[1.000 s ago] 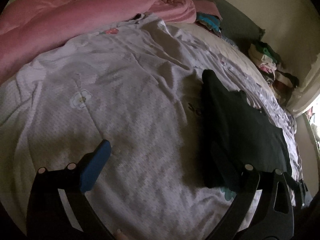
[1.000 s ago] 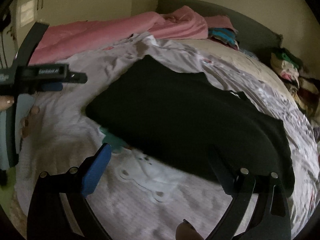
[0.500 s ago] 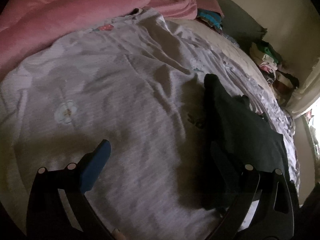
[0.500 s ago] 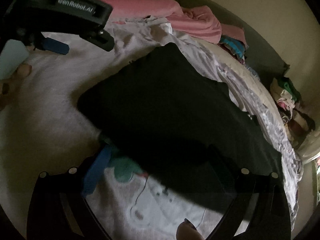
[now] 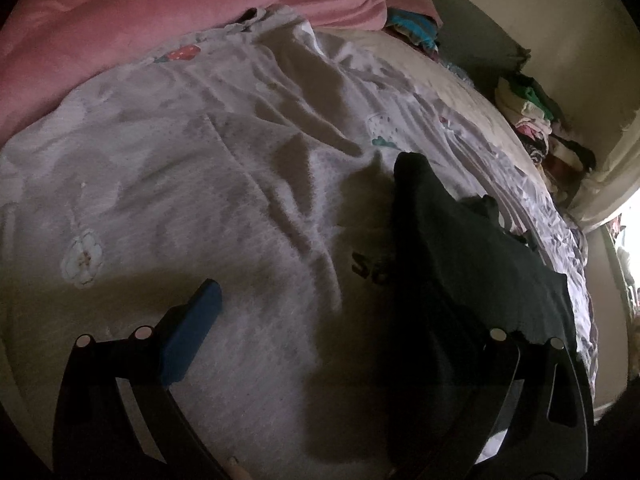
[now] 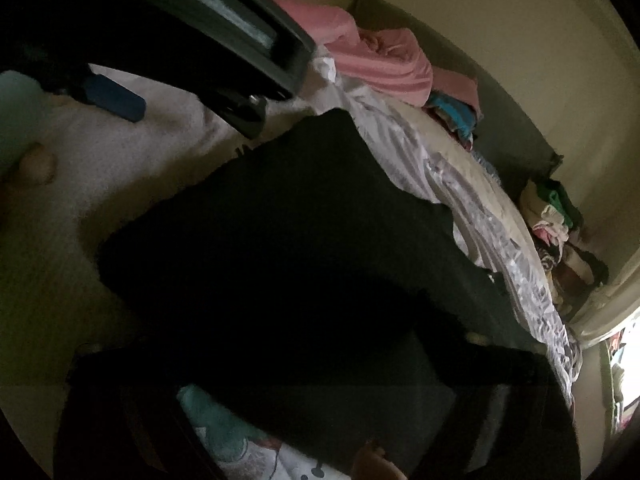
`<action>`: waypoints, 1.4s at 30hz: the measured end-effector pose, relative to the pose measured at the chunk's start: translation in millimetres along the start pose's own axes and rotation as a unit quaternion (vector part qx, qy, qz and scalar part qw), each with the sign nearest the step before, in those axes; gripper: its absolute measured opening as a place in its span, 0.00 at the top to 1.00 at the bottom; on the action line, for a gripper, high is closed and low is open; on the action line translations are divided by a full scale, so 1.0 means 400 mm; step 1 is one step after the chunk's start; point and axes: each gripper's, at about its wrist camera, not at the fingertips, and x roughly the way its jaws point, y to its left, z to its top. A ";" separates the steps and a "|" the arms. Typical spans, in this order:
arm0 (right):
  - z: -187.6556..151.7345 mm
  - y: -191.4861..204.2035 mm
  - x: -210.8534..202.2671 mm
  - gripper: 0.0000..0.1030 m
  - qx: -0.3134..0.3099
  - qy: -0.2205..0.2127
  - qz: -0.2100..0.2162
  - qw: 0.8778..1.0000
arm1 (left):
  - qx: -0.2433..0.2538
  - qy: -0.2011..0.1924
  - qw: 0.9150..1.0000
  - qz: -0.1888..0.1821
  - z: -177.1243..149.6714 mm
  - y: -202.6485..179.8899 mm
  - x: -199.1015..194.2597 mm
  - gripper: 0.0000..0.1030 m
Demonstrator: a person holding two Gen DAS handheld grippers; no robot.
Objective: Fold small clothes
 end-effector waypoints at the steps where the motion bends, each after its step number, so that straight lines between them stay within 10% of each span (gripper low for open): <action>1: -0.001 0.000 -0.004 0.37 -0.001 -0.006 -0.005 1.000 | 0.002 0.000 1.000 0.002 0.006 -0.006 0.004 0.09; 7: -0.008 0.003 -0.039 0.77 -0.002 -0.037 -0.011 0.999 | 0.010 0.016 0.999 -0.036 0.029 -0.049 0.021 0.09; 13: -0.023 -0.046 -0.081 0.82 0.037 -0.065 0.012 0.997 | 0.005 0.048 0.992 -0.118 0.044 -0.118 0.028 0.09; 22: -0.069 -0.163 -0.154 0.83 0.123 -0.117 0.051 0.984 | 0.001 0.077 0.992 -0.103 0.053 -0.191 0.073 0.10; 28: -0.094 -0.213 -0.194 0.84 0.162 -0.126 0.053 0.977 | 0.031 0.074 0.987 -0.140 0.039 -0.288 0.038 0.68; 42: -0.211 -0.369 -0.295 0.85 0.255 -0.156 0.019 0.954 | 0.122 0.046 0.981 -0.142 -0.006 -0.526 -0.048 0.73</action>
